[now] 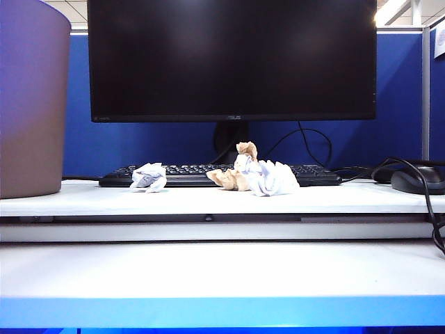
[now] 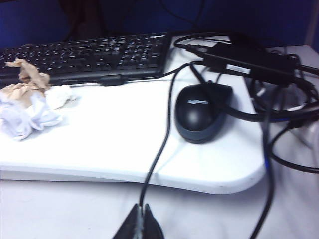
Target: Pick up all paper balls from the table and place them in the pink trash can.
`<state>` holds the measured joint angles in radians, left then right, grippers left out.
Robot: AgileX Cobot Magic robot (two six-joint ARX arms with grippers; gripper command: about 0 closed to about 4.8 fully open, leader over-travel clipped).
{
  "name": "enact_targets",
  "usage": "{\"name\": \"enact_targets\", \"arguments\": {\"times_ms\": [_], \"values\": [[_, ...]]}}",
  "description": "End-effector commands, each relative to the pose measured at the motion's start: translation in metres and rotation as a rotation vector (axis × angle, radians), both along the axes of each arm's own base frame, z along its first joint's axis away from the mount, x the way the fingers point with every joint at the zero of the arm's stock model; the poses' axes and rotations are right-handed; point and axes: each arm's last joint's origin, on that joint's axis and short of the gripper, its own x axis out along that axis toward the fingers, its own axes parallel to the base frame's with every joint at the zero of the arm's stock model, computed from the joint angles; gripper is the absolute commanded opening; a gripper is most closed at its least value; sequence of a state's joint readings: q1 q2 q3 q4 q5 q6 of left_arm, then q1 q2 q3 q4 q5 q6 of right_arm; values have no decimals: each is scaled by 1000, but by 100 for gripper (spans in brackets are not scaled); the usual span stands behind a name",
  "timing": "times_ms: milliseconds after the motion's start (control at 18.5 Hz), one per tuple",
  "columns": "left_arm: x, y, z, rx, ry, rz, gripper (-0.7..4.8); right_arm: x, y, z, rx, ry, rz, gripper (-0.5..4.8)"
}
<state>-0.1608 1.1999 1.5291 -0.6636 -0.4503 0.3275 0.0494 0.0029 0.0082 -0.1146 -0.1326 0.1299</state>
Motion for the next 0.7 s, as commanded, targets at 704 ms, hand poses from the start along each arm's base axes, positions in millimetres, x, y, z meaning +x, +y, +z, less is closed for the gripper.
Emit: {"name": "enact_targets", "arguments": {"times_ms": [704], "values": [[13,-39,-1,-533,57,-847,462,0,1,1,5,-13,28,-5]]}}
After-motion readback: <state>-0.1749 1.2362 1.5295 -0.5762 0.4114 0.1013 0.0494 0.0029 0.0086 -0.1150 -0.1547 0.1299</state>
